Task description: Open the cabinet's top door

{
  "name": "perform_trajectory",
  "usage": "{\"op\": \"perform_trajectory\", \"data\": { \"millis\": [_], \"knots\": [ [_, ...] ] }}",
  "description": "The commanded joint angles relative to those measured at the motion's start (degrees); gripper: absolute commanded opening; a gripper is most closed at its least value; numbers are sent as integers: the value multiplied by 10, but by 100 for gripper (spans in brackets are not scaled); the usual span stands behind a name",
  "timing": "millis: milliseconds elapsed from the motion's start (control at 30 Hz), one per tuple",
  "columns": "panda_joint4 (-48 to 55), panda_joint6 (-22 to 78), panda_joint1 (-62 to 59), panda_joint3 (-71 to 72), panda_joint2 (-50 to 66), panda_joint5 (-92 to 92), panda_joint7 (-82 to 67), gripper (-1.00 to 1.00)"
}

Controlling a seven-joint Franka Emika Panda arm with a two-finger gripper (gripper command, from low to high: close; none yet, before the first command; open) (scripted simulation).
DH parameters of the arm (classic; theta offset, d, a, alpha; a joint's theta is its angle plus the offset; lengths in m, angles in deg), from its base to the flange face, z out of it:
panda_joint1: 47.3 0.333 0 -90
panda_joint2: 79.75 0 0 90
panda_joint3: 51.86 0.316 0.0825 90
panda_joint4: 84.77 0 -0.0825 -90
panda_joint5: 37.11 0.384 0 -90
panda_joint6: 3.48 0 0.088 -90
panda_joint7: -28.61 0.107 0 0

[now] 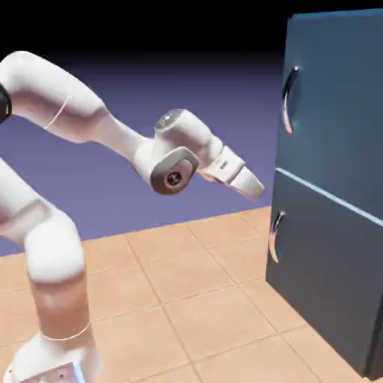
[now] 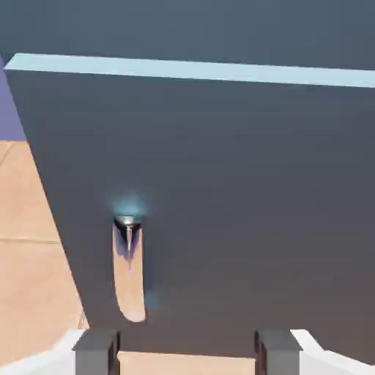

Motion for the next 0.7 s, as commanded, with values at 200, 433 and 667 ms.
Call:
{"op": "perform_trajectory", "data": {
  "millis": [200,433,667],
  "knots": [
    [30,61,-116,73,-88,174,-62,0],
    [61,122,-233,145,-176,349,-124,0],
    [91,183,-349,218,-265,523,-185,0]
  ]
}}
